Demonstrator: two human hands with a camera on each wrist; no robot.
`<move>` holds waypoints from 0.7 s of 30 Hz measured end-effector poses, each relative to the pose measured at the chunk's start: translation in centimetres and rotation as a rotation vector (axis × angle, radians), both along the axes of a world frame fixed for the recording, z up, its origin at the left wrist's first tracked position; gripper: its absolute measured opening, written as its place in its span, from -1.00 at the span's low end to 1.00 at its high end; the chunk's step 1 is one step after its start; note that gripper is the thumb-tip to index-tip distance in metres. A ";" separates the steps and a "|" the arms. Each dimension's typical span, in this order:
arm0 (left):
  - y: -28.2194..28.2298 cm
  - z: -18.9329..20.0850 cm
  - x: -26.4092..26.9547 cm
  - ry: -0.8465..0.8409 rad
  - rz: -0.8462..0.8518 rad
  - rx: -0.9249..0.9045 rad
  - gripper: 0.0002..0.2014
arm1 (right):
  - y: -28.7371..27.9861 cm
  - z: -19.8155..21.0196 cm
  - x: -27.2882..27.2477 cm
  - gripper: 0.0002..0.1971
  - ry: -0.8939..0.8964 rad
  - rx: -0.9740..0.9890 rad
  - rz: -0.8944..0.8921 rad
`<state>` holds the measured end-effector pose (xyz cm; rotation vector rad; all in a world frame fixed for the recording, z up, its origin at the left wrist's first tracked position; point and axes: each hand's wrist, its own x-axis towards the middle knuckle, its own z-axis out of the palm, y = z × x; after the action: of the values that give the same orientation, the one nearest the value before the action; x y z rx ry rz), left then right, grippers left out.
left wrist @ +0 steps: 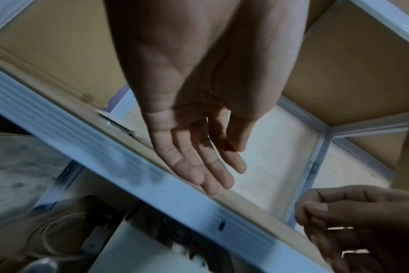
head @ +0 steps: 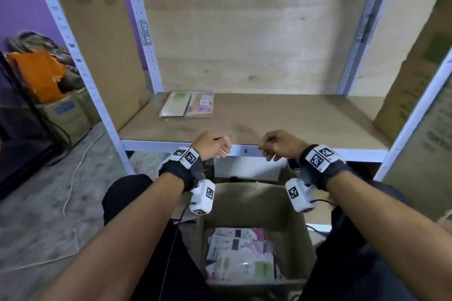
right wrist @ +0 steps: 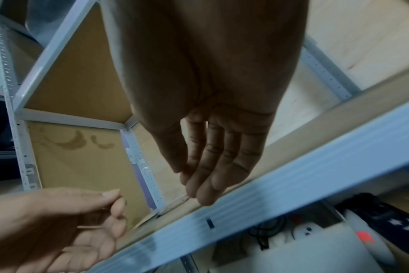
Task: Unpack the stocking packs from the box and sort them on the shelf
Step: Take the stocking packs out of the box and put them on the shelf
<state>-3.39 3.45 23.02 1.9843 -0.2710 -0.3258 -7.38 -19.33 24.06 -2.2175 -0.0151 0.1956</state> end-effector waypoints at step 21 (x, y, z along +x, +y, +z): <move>-3.6 -20.0 -2.3 0.362 -0.165 0.460 -0.82 | 0.0 -19.6 -1.1 -0.77 0.432 -0.344 0.167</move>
<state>-5.66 -0.17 2.99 2.3033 -0.1327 -0.9083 -8.46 -19.33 4.42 -2.4682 0.0759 0.8194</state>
